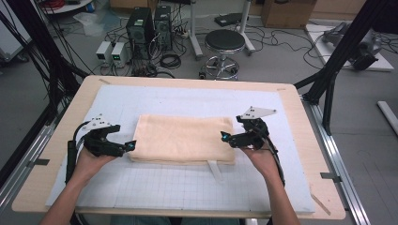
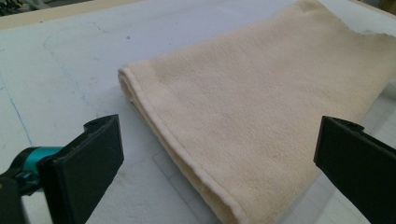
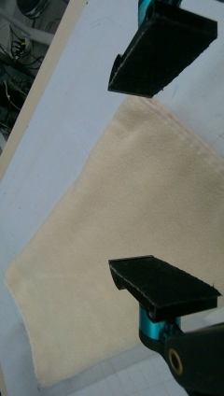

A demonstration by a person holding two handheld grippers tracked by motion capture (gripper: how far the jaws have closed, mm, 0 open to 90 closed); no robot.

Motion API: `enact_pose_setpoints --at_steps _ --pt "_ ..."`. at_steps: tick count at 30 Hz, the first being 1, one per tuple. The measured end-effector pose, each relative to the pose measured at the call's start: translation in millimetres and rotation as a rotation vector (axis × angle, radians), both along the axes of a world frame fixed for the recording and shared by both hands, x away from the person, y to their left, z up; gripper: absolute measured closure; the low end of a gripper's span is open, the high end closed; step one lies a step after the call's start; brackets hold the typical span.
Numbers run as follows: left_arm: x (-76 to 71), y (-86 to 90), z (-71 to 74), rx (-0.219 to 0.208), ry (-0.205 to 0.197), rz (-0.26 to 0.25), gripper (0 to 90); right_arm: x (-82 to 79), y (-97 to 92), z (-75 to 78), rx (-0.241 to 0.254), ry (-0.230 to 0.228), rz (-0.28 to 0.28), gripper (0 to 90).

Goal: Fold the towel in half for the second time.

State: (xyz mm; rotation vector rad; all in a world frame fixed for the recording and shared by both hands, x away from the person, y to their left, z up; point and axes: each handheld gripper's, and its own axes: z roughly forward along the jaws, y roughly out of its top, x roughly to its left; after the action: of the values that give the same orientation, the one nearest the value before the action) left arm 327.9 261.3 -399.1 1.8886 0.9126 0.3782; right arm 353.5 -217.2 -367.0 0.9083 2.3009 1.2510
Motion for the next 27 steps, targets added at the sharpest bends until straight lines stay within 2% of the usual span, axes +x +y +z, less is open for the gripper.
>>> enact_pose_setpoints --at_steps 12,15,19,22,27 --pt "-14.9 4.4 -2.1 -0.008 -0.01 -0.007 1.7 -15.0 -7.6 -8.0 -0.011 -0.015 -0.004 12.1" --pt "-19.5 5.5 -0.9 -0.001 -0.02 -0.012 1.8 -19.1 -9.5 -10.6 -0.005 -0.013 -0.004 12.0" --pt "-25.3 7.7 0.9 -0.02 -0.031 -0.021 1.7 -25.4 -12.6 -13.2 0.009 -0.015 -0.008 12.0" --pt "-29.4 8.9 2.1 -0.018 -0.043 -0.027 1.7 -29.4 -15.2 -16.8 0.005 -0.012 -0.004 11.9" --pt "-36.5 9.6 2.0 -0.024 -0.037 -0.036 1.8 -37.4 -18.4 -20.3 0.013 -0.017 -0.008 11.9"
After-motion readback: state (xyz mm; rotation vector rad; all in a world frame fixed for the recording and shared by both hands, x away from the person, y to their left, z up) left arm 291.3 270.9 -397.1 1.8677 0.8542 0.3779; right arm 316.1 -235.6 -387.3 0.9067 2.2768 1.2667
